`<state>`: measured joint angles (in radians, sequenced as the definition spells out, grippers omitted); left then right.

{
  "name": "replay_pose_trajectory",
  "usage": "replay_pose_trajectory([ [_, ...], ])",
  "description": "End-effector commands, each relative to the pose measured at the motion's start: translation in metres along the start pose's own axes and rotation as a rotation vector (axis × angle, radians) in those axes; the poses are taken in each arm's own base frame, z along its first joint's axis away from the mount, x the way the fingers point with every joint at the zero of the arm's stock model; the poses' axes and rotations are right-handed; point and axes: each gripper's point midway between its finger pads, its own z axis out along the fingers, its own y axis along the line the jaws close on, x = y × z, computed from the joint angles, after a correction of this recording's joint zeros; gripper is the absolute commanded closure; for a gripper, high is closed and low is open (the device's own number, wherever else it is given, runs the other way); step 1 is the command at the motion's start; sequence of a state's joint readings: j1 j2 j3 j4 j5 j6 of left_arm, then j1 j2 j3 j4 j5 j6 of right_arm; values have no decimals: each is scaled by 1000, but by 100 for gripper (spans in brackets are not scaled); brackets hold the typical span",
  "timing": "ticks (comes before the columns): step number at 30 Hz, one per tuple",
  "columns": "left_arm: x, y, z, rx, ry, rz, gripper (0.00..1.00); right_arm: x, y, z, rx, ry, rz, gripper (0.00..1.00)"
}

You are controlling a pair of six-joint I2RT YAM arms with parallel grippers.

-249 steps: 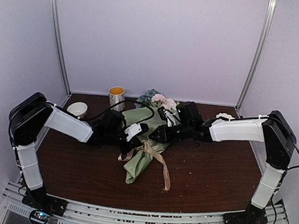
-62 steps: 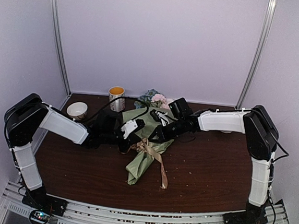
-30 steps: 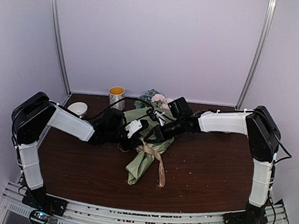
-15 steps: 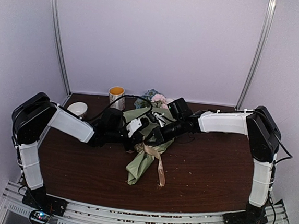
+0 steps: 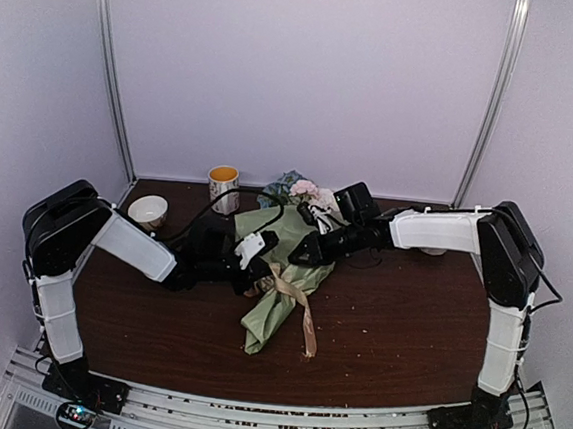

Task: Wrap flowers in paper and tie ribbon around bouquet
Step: Tie the half-tied ribbon around the folded bouquet.

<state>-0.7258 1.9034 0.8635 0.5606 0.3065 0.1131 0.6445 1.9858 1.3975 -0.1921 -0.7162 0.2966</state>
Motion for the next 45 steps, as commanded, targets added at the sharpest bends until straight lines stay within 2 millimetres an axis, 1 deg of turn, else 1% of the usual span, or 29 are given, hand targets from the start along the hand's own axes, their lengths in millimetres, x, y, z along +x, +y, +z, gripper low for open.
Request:
replay_pose_trajectory([
  [1, -28, 3, -9, -15, -97, 9, 100, 10, 8, 22, -22, 65, -5, 83],
  [4, -29, 1, -11, -9, -101, 10, 100, 11, 15, 32, -54, 84, -11, 83],
  [8, -27, -1, -12, 0, -102, 4, 100, 6, 18, 37, -90, 67, 2, 84],
  [14, -30, -1, -11, 5, -109, 2, 100, 15, 30, 41, -164, 101, 3, 84],
  [16, -30, 0, -12, 1, -111, 0, 100, 19, 30, 44, -159, 113, 0, 81],
  [20, -31, 0, -12, 1, -118, -8, 100, 22, 24, 47, -127, 124, 7, 79],
  [24, -32, -3, -12, 18, -124, -13, 100, 20, 23, 49, -121, 120, 8, 71],
  [26, -32, -4, -12, 24, -126, -14, 100, 17, 24, 49, -123, 112, 3, 75],
  [30, -32, -6, -13, 33, -128, -19, 100, 13, 26, 48, -124, 98, -3, 97],
  [31, -33, -6, -13, 31, -129, -21, 100, 13, 26, 47, -121, 95, -5, 100],
  [35, -33, -4, -16, 23, -127, -22, 100, 10, 22, 40, -96, 80, -9, 100],
  [40, -30, 3, -20, -1, -109, -13, 100, 7, 22, 30, -74, 65, -24, 100],
  [41, -30, 4, -20, -3, -105, -11, 97, 6, 22, 27, -68, 59, -29, 100],
  [43, -31, 5, -21, -7, -100, -5, 85, 5, 23, 24, -64, 53, -34, 100],
  [45, -34, 5, -23, -9, -100, 10, 79, 5, 25, 23, -67, 53, -35, 100],
])
